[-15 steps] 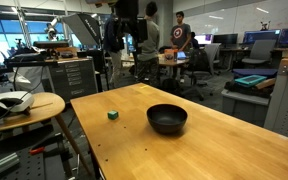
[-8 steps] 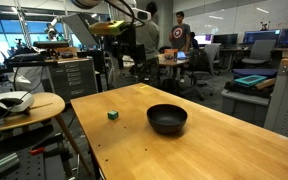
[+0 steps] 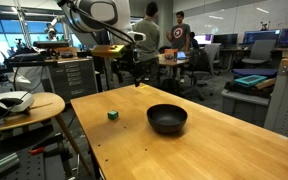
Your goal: Put the green block in the black bowl
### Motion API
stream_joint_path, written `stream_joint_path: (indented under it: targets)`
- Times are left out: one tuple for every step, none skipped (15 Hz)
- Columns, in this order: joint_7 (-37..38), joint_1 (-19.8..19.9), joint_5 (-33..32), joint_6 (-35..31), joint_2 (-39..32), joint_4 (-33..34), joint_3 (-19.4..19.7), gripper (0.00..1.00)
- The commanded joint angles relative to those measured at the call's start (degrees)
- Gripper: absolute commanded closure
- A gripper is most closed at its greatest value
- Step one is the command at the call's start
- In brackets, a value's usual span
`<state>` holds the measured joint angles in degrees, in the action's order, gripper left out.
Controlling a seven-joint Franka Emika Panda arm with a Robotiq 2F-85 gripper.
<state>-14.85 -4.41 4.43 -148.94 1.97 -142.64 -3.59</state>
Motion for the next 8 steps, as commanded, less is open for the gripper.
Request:
stream_joint_path:
  targets:
    - [3.16,-0.85,-1.11,-5.94,-2.78,-1.17,-1.25,0.0]
    - [3.43,-1.01,-0.67,-6.57,-3.58,-1.43,-1.67,0.0]
    - [3.97,-1.14,-0.72,-7.23,-4.29,-1.68,-2.01,0.0]
    - [4.36,-1.37,-0.24,-7.39,-5.03,-1.84,-2.43,0.0]
    - [4.72,-1.62,0.02,-7.62,-5.7,-2.01,-2.87,0.0]
    - [4.96,-1.82,0.31,-7.74,-6.3,-2.11,-3.29,0.0]
    - [5.42,-2.04,0.22,-7.89,-6.86,-2.24,-3.7,0.0]
    - [5.92,-2.29,-0.01,-8.33,-7.44,-2.33,-4.08,0.0]
